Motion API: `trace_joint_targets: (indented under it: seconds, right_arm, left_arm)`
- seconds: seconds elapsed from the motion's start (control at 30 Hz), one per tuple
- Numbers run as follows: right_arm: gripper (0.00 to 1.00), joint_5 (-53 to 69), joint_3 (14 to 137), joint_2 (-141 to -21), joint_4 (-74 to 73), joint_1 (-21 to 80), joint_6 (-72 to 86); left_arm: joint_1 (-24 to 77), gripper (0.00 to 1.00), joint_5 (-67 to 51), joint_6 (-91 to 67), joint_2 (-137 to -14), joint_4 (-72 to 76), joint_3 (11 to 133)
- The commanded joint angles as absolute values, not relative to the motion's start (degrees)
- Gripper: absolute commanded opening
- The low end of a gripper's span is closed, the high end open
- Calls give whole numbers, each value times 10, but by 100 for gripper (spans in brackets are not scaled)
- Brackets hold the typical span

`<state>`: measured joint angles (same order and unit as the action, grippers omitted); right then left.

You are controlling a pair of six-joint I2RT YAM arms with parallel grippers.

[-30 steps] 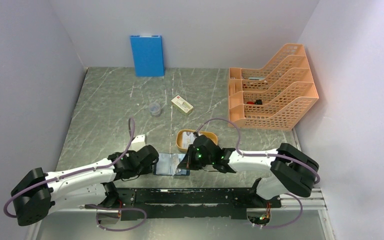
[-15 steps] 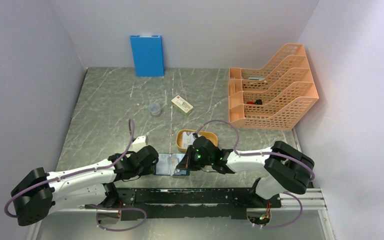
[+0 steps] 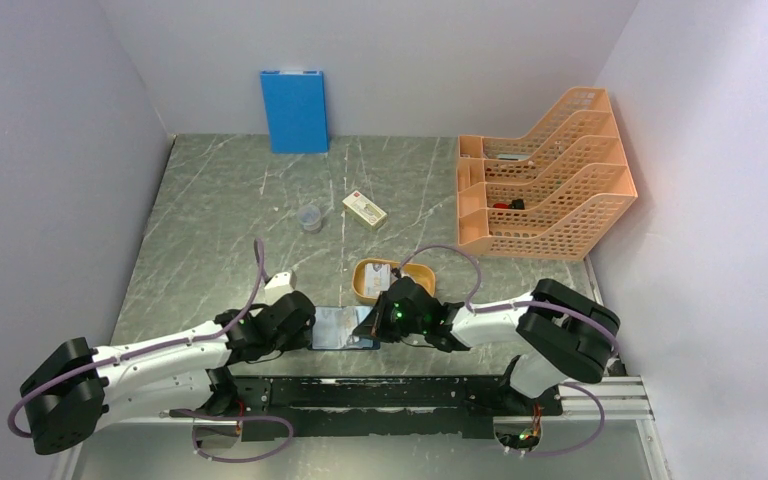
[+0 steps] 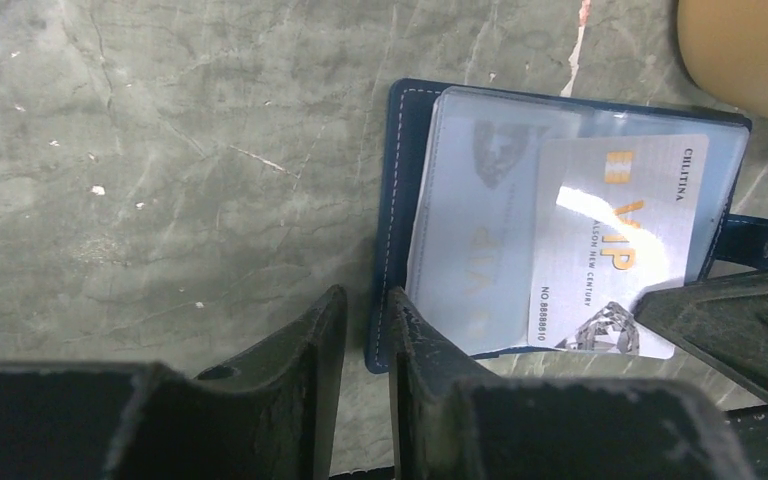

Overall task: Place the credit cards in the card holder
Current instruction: Insert the credit card into the card holder.

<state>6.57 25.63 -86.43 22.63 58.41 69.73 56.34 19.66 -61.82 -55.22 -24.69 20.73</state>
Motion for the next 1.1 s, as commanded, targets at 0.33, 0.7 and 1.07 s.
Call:
trace_joint_targets:
  seconds: [0.33,0.7,1.07]
  right_arm:
    - [0,28,252,-894,242,597,725]
    - [0,21,265,-910,238,622,730]
    - [0,-35,265,-899,198,629,732]
  left_arm:
    - [562,24,154,-631,-553,-250,169]
    - [562,23,145,-638,-542,-245,156]
    - [562,21,146,-647,-518,-263,147]
